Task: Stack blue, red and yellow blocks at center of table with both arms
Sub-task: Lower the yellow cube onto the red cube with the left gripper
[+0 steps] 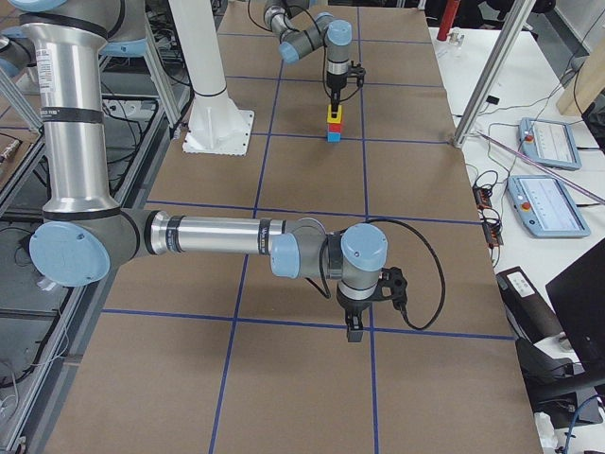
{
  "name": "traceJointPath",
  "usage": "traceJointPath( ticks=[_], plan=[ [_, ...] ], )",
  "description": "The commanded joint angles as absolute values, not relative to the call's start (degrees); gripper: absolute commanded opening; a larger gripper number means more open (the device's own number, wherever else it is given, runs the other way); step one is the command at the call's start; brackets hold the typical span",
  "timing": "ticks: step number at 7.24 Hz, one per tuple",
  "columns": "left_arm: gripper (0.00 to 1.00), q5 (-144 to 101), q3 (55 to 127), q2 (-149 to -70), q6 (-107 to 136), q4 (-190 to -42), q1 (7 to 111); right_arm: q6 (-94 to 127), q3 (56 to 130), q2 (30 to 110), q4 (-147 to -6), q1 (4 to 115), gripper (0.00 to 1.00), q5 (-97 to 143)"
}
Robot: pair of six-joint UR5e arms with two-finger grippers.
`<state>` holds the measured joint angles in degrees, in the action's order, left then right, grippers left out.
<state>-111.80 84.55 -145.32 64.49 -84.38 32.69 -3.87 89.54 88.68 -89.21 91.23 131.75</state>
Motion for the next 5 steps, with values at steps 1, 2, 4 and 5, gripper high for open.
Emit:
traceJointPath(
  ticks=[1, 2, 4, 5],
  plan=[
    [0.63, -111.80, 84.03, -145.63, 64.42, -84.37, 32.78, -3.87, 89.47, 88.68, -89.21, 91.23, 1.00, 131.75],
    [0.69, -111.80, 84.02, -145.72, 64.42, -84.37, 32.78, -3.87, 89.47, 88.68, -89.21, 91.23, 1.00, 131.75],
    [1.00, -111.62, 85.77, -145.63, 64.34, -84.29, 34.00, -3.95, 89.47, 88.77, -89.21, 91.23, 1.00, 131.75],
    [1.00, -113.01, 88.57, -144.68, 61.81, -81.94, 36.71, -4.13, 89.21, 88.86, -89.21, 91.23, 1.00, 131.66]
  ],
)
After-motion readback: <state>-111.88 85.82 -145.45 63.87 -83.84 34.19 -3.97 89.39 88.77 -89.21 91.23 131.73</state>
